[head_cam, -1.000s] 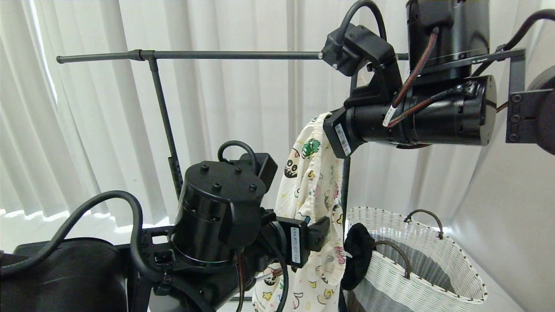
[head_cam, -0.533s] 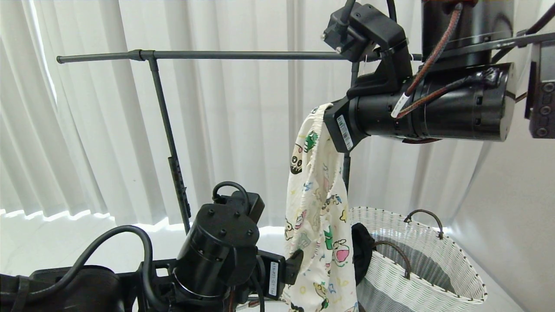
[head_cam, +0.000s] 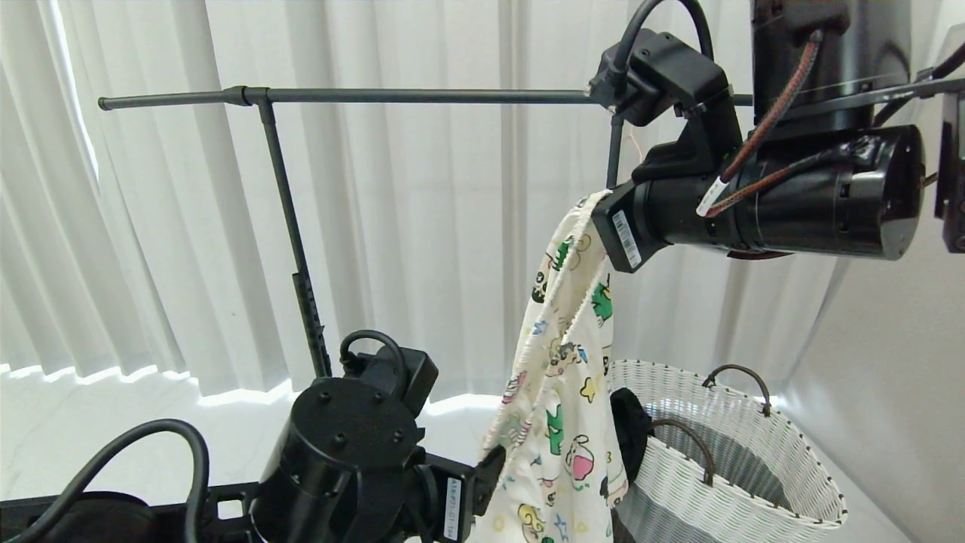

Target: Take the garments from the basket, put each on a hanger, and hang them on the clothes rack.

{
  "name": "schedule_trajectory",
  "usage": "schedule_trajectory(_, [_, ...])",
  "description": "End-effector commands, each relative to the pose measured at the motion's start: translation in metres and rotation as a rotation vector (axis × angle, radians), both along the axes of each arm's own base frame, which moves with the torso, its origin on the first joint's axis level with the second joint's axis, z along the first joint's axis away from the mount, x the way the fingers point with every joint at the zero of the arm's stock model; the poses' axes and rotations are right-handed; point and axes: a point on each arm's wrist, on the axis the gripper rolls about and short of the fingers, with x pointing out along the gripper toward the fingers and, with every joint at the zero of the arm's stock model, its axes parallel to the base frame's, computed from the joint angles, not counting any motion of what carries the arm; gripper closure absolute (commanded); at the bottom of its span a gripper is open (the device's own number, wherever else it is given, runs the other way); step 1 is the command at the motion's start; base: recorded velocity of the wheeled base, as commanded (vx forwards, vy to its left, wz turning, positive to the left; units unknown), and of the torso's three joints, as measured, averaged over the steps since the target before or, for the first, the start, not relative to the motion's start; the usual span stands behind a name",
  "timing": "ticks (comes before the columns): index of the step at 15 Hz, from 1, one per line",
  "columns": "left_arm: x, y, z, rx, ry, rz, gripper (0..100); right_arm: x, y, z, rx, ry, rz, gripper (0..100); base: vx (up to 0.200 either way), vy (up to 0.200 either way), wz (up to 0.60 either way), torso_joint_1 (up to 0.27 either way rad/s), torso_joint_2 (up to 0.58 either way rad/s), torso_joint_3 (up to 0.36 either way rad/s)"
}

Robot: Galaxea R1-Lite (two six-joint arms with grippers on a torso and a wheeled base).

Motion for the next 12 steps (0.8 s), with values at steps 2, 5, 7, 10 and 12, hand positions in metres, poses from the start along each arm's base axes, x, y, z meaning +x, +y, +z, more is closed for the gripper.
schedule_trajectory(2, [-0.017, 0.009, 0.007, 0.018, -0.058, 0.005, 100, -0.007, -0.029, -0.005, -0.021, 0.015, -0.062, 100, 0.0, 0.0, 0.0, 0.0, 0.0, 0.0])
schedule_trajectory(5, [-0.023, 0.024, 0.03, 0.069, -0.184, -0.068, 100, -0.016, -0.071, -0.023, -0.064, 0.056, -0.148, 100, 0.0, 0.0, 0.0, 0.0, 0.0, 0.0])
schedule_trajectory(7, [-0.015, 0.031, 0.052, 0.086, -0.245, -0.066, 100, -0.035, -0.101, -0.035, -0.082, 0.075, -0.184, 100, 0.0, 0.0, 0.0, 0.0, 0.0, 0.0])
schedule_trajectory(10, [-0.006, 0.027, 0.1, 0.122, -0.182, -0.108, 100, -0.059, -0.123, -0.045, -0.064, 0.093, -0.197, 100, 0.0, 0.0, 0.0, 0.0, 0.0, 0.0])
schedule_trajectory(12, [0.013, 0.031, 0.14, 0.078, -0.129, -0.144, 100, -0.062, -0.132, -0.036, -0.017, 0.072, -0.232, 100, 0.0, 0.0, 0.0, 0.0, 0.0, 0.0])
